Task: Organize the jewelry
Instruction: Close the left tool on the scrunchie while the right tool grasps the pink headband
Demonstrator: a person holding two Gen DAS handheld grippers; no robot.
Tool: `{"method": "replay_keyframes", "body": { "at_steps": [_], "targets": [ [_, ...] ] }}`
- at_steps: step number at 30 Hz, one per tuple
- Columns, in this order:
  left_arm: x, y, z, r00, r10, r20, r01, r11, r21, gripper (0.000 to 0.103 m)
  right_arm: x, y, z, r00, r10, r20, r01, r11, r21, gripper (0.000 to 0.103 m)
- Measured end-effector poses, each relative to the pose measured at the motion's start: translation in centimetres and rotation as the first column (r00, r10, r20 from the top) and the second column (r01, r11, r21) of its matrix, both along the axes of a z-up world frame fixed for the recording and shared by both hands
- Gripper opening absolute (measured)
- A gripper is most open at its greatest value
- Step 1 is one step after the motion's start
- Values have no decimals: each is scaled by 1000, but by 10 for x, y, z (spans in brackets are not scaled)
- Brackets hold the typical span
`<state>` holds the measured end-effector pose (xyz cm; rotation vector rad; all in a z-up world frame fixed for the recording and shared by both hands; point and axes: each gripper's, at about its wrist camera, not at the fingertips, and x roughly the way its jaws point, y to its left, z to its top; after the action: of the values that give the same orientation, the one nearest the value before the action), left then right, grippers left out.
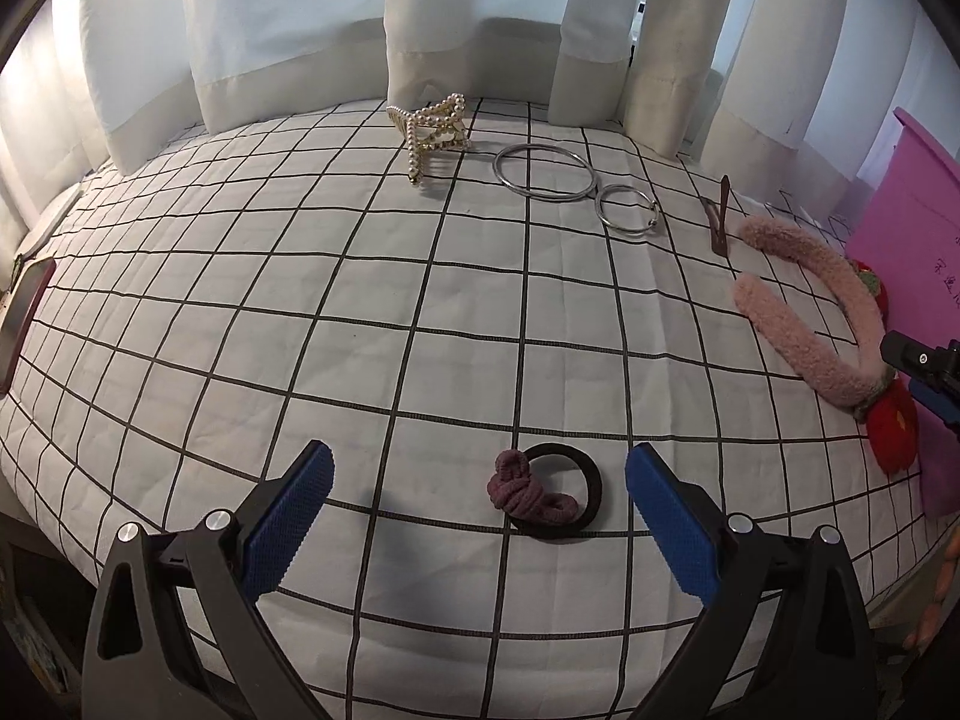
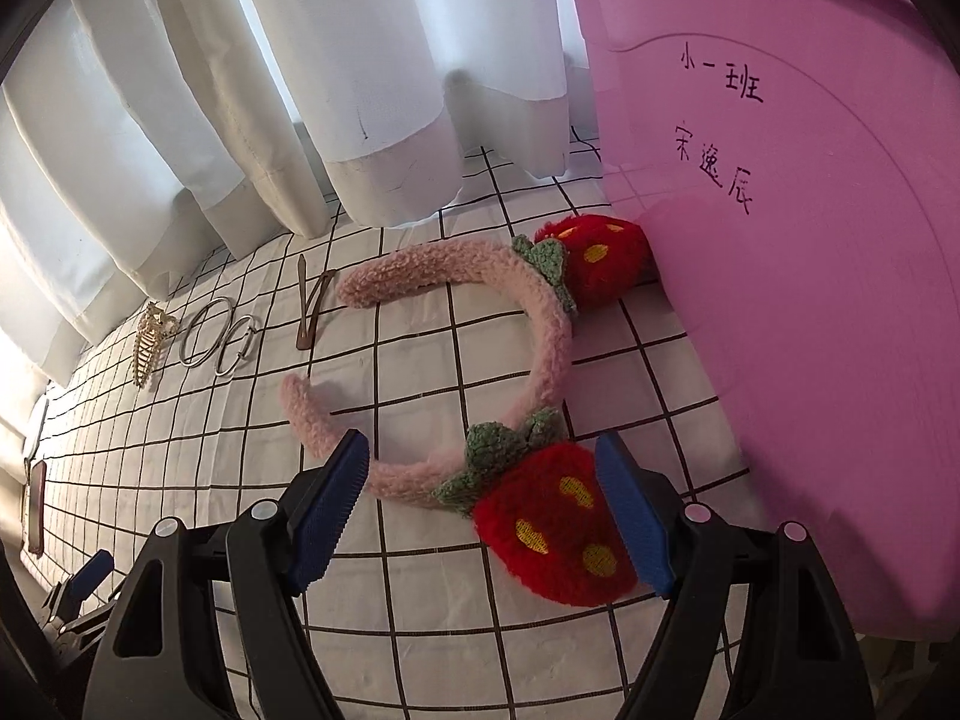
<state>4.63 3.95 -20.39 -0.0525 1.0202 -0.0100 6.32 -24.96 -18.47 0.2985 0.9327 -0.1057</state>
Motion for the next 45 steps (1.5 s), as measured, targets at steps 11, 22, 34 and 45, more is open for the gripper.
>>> {"method": "replay_keyframes", "body": {
  "at_steps": [11,22,34,45],
  "targets": [
    [7,-9,-11,1000,-6,3,6,1000,-6,96,27,-5,-16,999,-28,-43,27,999,-34,74],
    [-4,-25,-16,997,-9,79,4,998,58,97,45,-8,-35,995,-50,-84,45,997,-68,74],
    [-4,-27,-18,994,5,113,-12,998,66,97,52,3,-48,998,-33,-47,24,983,-184,79],
    [-12,-34,-13,988,-57,143,47,997,68,76,38,10,-44,1000,19,-20,-22,982,-187,70]
  ]
}}
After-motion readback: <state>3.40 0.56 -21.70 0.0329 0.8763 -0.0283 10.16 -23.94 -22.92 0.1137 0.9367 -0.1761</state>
